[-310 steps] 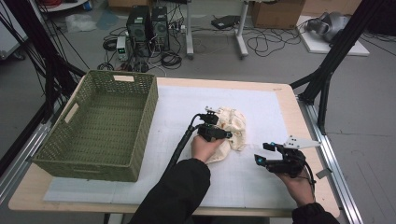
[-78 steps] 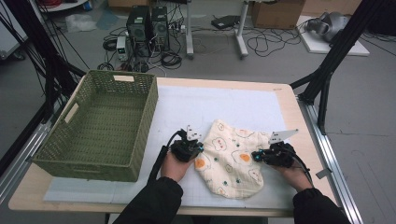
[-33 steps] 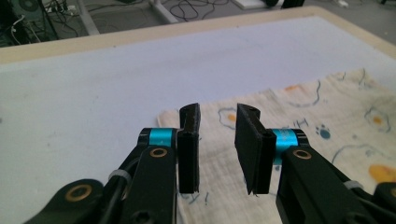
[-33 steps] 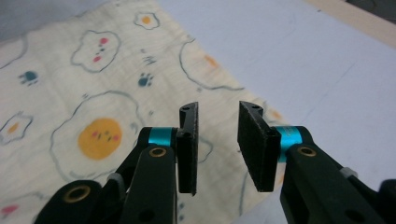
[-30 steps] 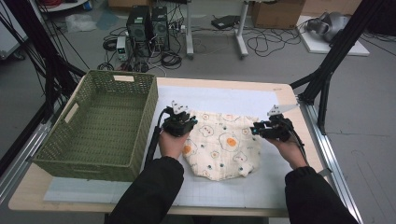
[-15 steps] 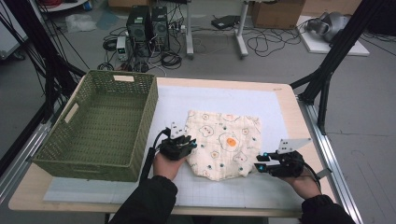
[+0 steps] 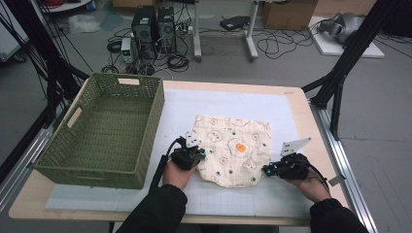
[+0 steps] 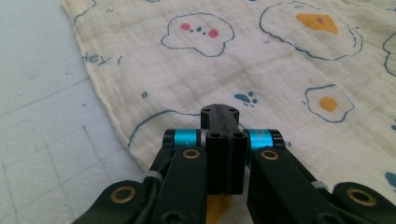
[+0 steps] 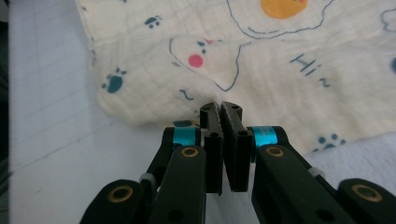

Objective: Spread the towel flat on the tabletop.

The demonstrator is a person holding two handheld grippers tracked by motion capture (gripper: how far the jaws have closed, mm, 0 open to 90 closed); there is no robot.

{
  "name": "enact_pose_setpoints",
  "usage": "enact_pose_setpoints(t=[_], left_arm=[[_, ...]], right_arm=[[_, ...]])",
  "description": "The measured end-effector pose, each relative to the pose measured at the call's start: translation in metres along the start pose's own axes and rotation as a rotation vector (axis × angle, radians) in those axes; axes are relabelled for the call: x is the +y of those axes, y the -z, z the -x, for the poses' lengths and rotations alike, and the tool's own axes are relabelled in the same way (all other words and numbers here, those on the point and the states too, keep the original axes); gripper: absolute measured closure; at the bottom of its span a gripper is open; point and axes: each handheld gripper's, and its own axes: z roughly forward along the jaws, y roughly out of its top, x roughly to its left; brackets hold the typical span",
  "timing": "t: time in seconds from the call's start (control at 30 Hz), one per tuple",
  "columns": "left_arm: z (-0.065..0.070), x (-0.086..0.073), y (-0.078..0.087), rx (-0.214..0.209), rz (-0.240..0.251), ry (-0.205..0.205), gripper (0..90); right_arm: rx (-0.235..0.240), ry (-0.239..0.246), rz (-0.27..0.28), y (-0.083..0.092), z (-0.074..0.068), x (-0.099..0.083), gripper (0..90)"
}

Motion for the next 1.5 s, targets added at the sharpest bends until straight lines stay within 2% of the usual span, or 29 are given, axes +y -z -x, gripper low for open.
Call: enact_pose_setpoints(t=[0.03,0.07,0.13,0.17,0.23,0.3,0.4,0.5,0.57,0.67,0.73,0.8,0.87,0.9,0.97,1.0,1.07,1.1,1.13,1.17,1.4,1.5], left_arm=[[0.001,0.001,-0.001,0.0,0.013,0.014,89.3],[0.0,0.002,-0.001,0.0,0.014,0.011,89.3],[0.001,0.004,-0.002,0.0,0.011,0.019,89.3],[0.001,0.007,-0.004,0.003,0.029,0.028,89.3],[0.001,0.012,-0.006,0.012,0.031,0.023,89.3],[0.0,0.016,-0.011,0.012,0.032,0.029,89.3],[-0.003,0.022,-0.02,0.024,0.029,0.044,89.3],[-0.006,0.026,-0.03,0.035,-0.004,0.042,89.3],[-0.007,0.026,-0.034,0.038,0.006,0.044,89.2],[-0.009,0.026,-0.034,0.029,0.007,0.053,88.3],[-0.01,0.026,-0.03,0.03,0.014,0.037,84.5],[-0.009,0.028,-0.018,0.016,0.052,0.043,82.7],[-0.009,0.028,-0.014,0.011,0.056,0.035,80.9],[-0.008,0.027,-0.005,-0.001,0.077,0.035,79.9],[-0.007,0.024,0.002,-0.01,0.087,0.032,79.8],[-0.007,0.024,0.002,-0.01,0.087,0.032,79.4],[-0.008,0.02,0.01,-0.01,0.095,0.032,79.1],[-0.008,0.015,0.017,-0.012,0.1,0.037,79.1],[-0.008,0.015,0.017,-0.012,0.1,0.037,79.1],[-0.007,0.01,0.023,-0.018,0.112,0.052,79.1],[0.001,-0.004,0.039,-0.024,0.106,0.054,78.9],[0.005,-0.01,0.045,-0.023,0.097,0.046,78.8]], right_arm=[[-0.003,0.0,0.002,0.006,0.0,0.001,87.6],[-0.015,0.008,-0.008,0.012,-0.001,0.002,87.6],[0.011,0.002,-0.027,0.022,0.001,0.004,87.5],[0.002,0.009,-0.045,0.025,0.001,0.006,87.5],[-0.01,0.002,-0.047,0.029,0.005,0.009,87.3],[-0.023,-0.013,-0.046,0.025,0.01,0.01,87.1],[-0.06,-0.035,-0.062,0.01,0.019,0.013,87.1],[-0.105,-0.06,-0.09,-0.005,0.03,0.015,86.8],[-0.095,-0.091,-0.059,-0.009,0.036,0.015,86.1],[-0.108,-0.091,-0.047,-0.009,0.038,0.016,83.0],[-0.107,-0.096,-0.033,-0.006,0.037,0.015,80.8],[-0.108,-0.095,-0.003,-0.001,0.034,0.014,79.3],[-0.114,-0.092,0.017,0.002,0.033,0.014,78.1],[-0.118,-0.087,0.041,0.007,0.028,0.011,77.2],[-0.12,-0.078,0.075,0.014,0.022,0.008,77.1],[-0.12,-0.078,0.075,0.014,0.022,0.008,77.1],[-0.123,-0.074,0.125,0.025,0.012,0.002,77.1],[-0.128,-0.067,0.14,0.028,0.008,0.0,76.9],[-0.128,-0.067,0.14,0.028,0.008,0.0,76.9],[-0.123,-0.058,0.158,0.032,0.001,-0.004,76.9],[-0.105,-0.009,0.152,0.031,-0.023,-0.013,73.7],[-0.098,0.018,0.146,0.03,-0.029,-0.011,76.0]])
